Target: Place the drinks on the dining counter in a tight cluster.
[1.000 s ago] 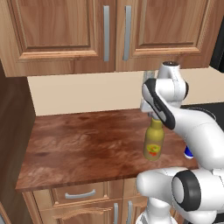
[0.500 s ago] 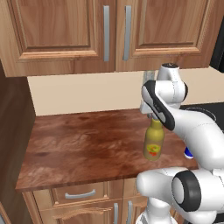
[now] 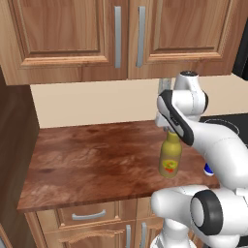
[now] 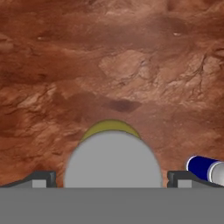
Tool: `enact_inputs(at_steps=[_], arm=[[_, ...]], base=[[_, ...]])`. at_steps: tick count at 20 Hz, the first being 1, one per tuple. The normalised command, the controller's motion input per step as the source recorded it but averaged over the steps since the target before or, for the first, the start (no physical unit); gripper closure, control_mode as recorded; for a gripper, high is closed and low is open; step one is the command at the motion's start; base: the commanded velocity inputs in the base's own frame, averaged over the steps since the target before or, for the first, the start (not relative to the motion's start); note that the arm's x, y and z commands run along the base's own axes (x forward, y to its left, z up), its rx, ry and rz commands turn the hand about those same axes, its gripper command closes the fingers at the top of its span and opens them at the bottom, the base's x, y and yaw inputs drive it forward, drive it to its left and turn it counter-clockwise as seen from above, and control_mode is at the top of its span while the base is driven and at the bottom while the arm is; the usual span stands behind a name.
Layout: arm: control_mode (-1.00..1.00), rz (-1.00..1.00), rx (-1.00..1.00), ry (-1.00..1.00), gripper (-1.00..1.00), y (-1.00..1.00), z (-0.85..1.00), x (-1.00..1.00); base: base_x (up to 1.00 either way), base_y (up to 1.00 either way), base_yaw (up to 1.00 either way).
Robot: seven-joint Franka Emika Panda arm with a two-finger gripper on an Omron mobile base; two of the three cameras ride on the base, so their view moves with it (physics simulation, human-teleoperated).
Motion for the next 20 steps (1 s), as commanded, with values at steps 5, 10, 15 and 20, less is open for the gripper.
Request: enact_inputs(at_steps=[5, 10, 15, 20], arm=[[-1.00, 0.00, 0.00, 0.00, -1.00, -0.04, -0.16, 0.00], [-1.00, 0.00, 0.00, 0.00, -1.00, -0.04, -0.16, -0.01], [-1.00, 0.00, 0.00, 0.00, -1.00, -0.02, -0.12, -0.03], [-1.00, 0.00, 0.00, 0.00, -1.00, 0.00, -0.14, 0.00]], base=[[0.00, 0.00, 0.00], [0.00, 0.00, 0.00], [0.00, 0.00, 0.00], [0.00, 0.00, 0.00]])
